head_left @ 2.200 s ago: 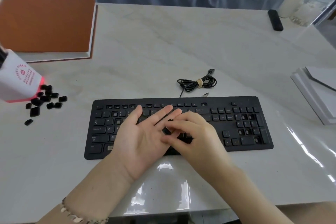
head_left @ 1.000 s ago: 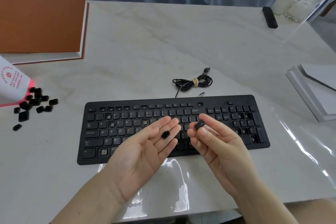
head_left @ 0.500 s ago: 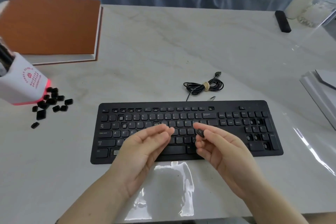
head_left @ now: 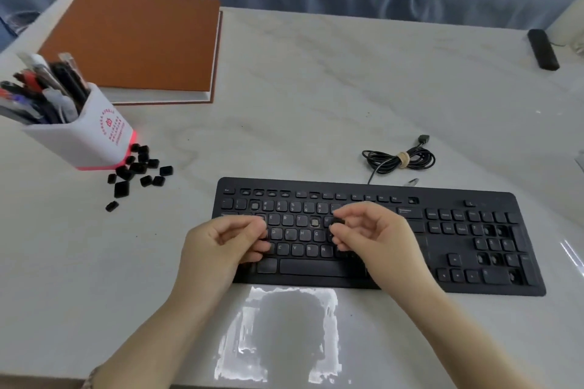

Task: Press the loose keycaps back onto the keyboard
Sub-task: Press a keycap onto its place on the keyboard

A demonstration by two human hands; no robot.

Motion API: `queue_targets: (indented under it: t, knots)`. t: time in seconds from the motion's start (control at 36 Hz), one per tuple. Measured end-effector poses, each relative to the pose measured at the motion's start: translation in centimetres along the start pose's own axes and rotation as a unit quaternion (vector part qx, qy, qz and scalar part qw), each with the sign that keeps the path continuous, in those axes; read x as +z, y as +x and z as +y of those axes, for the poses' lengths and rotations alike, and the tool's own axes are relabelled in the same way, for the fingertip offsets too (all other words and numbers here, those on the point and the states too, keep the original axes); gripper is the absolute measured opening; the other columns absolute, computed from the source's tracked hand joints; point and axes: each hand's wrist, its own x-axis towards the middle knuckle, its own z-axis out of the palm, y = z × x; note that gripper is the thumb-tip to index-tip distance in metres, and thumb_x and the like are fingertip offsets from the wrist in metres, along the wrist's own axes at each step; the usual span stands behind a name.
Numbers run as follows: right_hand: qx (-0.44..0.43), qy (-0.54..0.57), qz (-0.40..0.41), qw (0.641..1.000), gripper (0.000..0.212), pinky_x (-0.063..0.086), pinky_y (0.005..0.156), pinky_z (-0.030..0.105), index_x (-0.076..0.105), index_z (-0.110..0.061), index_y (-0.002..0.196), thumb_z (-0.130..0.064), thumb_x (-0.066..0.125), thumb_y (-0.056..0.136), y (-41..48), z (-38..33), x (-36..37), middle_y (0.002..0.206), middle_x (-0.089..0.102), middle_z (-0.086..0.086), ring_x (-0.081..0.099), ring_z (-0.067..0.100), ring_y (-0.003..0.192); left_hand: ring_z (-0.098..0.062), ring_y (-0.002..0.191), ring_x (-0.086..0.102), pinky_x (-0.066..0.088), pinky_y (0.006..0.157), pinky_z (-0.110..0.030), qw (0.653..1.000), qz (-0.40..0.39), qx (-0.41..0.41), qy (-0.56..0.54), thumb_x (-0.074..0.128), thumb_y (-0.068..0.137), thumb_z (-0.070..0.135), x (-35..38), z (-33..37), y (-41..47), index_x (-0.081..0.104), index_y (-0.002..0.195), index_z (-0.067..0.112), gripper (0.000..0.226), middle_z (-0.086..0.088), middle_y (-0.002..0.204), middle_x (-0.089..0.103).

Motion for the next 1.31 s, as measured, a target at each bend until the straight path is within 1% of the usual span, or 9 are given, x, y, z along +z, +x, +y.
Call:
queue_targets:
  t: [0.17, 0.25, 0.39, 0.47, 0.69, 0.86, 1.06, 1.19, 1.31]
  knots:
    - [-0.067, -0.079, -0.005, 0.995, 0.023, 0.048, 0.063, 0.010, 0.064, -0.025, 0.079, -0.002, 0.066, 0.081, 3.0, -0.4, 1.8, 0.065, 0.066, -0.003, 0.061, 0.003, 0.056, -0.002, 0.045, 0.057, 0.045, 0.054, -0.008, 0.992, 0.022, 0.097, 0.083, 0.070, 0.080, 0.005, -1.3, 0.0, 1.1, 0.070, 0.073, 0.019, 0.016, 0.006, 0.058, 0.067]
    - [-0.101, -0.126, -0.008, 0.987, 0.013, 0.047, 0.064, 0.008, 0.067, -0.017, 0.089, -0.005, 0.065, 0.083, 4.5, -0.4, 2.8, 0.067, 0.065, -0.002, 0.059, 0.000, 0.057, -0.002, 0.048, 0.060, 0.045, 0.057, -0.007, 0.988, 0.018, 0.118, 0.095, 0.072, 0.077, 0.004, -1.8, 0.0, 1.3, 0.069, 0.075, 0.023, 0.019, 0.006, 0.061, 0.068]
    - [-0.157, -0.245, -0.020, 0.956, 0.018, 0.042, 0.073, 0.006, 0.068, -0.011, 0.105, -0.011, 0.061, 0.088, 6.2, -0.4, 3.9, 0.075, 0.063, -0.009, 0.057, 0.000, 0.067, -0.005, 0.054, 0.062, 0.045, 0.061, -0.007, 0.979, 0.013, 0.174, 0.104, 0.076, 0.071, 0.004, -2.2, 0.1, 1.5, 0.070, 0.077, 0.025, 0.023, -0.001, 0.063, 0.068]
    - [-0.198, -0.300, -0.009, 0.933, 0.017, 0.039, 0.078, 0.010, 0.071, -0.012, 0.102, -0.015, 0.064, 0.086, 6.6, 0.1, 4.2, 0.089, 0.059, -0.009, 0.055, 0.007, 0.084, -0.005, 0.055, 0.062, 0.045, 0.061, -0.007, 0.969, -0.006, 0.229, 0.092, 0.074, 0.065, 0.014, -2.4, 0.2, 1.4, 0.070, 0.078, 0.023, 0.017, 0.001, 0.066, 0.067]
    - [-0.188, -0.272, 0.040, 0.943, 0.016, 0.028, 0.078, -0.002, 0.075, -0.013, 0.094, -0.016, 0.072, 0.079, 7.1, 1.6, 4.8, 0.086, 0.049, -0.011, 0.048, 0.009, 0.088, -0.001, 0.055, 0.061, 0.043, 0.060, -0.005, 0.939, -0.038, 0.324, 0.105, 0.078, 0.062, 0.012, -2.9, -0.1, 1.7, 0.074, 0.082, 0.015, 0.020, 0.006, 0.073, 0.067]
    - [-0.180, -0.269, 0.028, 0.946, 0.015, 0.027, 0.075, -0.003, 0.075, -0.016, 0.093, -0.018, 0.073, 0.079, 7.3, 1.5, 5.0, 0.086, 0.046, -0.015, 0.047, 0.008, 0.090, -0.003, 0.056, 0.063, 0.043, 0.059, -0.005, 0.943, -0.039, 0.311, 0.111, 0.080, 0.062, 0.019, -2.7, 0.0, 1.7, 0.071, 0.079, 0.022, 0.019, 0.005, 0.076, 0.067]
    - [-0.207, -0.301, 0.027, 0.930, 0.013, 0.029, 0.073, 0.000, 0.075, -0.014, 0.093, -0.018, 0.070, 0.082, 7.4, 1.8, 5.1, 0.089, 0.048, -0.008, 0.047, 0.010, 0.089, -0.004, 0.061, 0.067, 0.047, 0.064, -0.007, 0.970, 0.024, 0.222, 0.101, 0.076, 0.070, -0.002, -1.9, -0.4, 1.4, 0.070, 0.076, 0.017, 0.021, 0.007, 0.066, 0.070]
    - [-0.283, -0.355, 0.052, 0.889, 0.011, 0.041, 0.062, 0.024, 0.076, -0.010, 0.080, -0.016, 0.066, 0.081, 7.2, 2.3, 5.2, 0.081, 0.053, -0.002, 0.045, 0.011, 0.077, -0.006, 0.063, 0.063, 0.049, 0.064, -0.012, 0.980, 0.078, 0.162, 0.085, 0.077, 0.074, 0.006, -2.3, -0.6, 1.8, 0.071, 0.072, 0.021, 0.017, 0.002, 0.068, 0.070]
    - [-0.297, -0.357, 0.058, 0.884, 0.011, 0.045, 0.058, 0.030, 0.075, -0.009, 0.078, -0.015, 0.066, 0.081, 7.2, 2.3, 5.6, 0.080, 0.057, 0.000, 0.046, 0.012, 0.075, -0.003, 0.060, 0.055, 0.043, 0.060, -0.008, 0.977, 0.101, 0.153, 0.107, 0.076, 0.075, 0.010, -2.8, -0.4, 2.0, 0.071, 0.070, 0.026, 0.018, -0.001, 0.070, 0.068]
